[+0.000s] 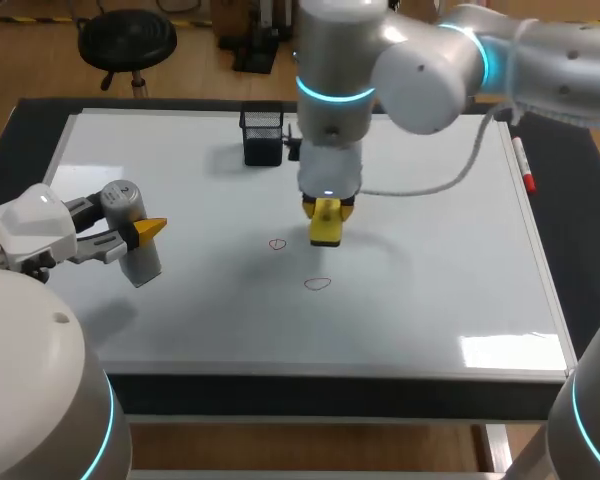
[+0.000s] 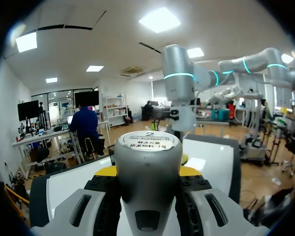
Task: Pick up the inspection probe, press it on each red-marked spot on the whiteboard one by one, put down the probe, pick up the eraser, and wipe off all the red marks.
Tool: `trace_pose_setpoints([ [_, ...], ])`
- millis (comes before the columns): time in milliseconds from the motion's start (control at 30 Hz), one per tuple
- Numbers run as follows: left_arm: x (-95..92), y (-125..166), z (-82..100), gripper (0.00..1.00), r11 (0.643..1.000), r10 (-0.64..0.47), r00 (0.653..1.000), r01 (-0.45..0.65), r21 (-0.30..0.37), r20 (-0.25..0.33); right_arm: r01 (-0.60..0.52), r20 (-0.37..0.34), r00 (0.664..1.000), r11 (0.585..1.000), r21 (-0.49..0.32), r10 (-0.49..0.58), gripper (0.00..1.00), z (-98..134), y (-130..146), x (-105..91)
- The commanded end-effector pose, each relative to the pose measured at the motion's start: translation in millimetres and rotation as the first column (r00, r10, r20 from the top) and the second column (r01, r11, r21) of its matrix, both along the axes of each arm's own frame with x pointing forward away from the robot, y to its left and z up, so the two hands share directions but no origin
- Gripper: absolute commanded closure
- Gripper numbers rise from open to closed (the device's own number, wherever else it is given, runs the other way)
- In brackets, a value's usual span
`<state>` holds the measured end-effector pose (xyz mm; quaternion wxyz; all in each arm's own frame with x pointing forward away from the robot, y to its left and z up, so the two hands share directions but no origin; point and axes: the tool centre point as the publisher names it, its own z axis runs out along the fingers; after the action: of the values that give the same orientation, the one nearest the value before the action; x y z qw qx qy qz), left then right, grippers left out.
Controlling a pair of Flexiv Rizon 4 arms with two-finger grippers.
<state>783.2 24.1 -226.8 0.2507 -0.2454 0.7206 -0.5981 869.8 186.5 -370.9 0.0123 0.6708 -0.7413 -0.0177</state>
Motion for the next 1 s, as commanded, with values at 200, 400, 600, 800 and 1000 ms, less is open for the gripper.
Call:
trace_pose_setpoints([
  [200, 1.1, -2, 0.4, 1.00, 1.000, 0.006, 1.000, -0.006, 0.001, 0.002, -0.086, -0.017, 0.996, 0.994, -0.065, 0.085, 1.00, -13, 44, 1.6],
  [400, 1.1, -2, 0.4, 1.00, 1.000, 0.006, 1.000, -0.006, 0.001, 0.002, -0.141, -0.020, 0.990, 0.988, -0.061, 0.140, 1.00, -20, 67, 4.7],
  [600, 1.1, -2, 0.4, 1.00, 1.000, 0.006, 1.000, -0.006, 0.001, 0.002, -0.188, -0.021, 0.982, 0.980, -0.067, 0.187, 1.00, -25, 88, 4.4],
  [800, 1.1, -2, 0.4, 1.00, 1.000, 0.006, 1.000, -0.006, 0.001, 0.002, -0.206, -0.011, 0.979, 0.977, -0.060, 0.205, 1.00, -27, 104, 4.4],
  [1000, 1.1, -2, 0.4, 1.00, 1.000, 0.006, 1.000, -0.006, 0.001, 0.002, -0.202, -0.008, 0.979, 0.979, -0.028, 0.202, 1.00, -32, 112, 2.1],
])
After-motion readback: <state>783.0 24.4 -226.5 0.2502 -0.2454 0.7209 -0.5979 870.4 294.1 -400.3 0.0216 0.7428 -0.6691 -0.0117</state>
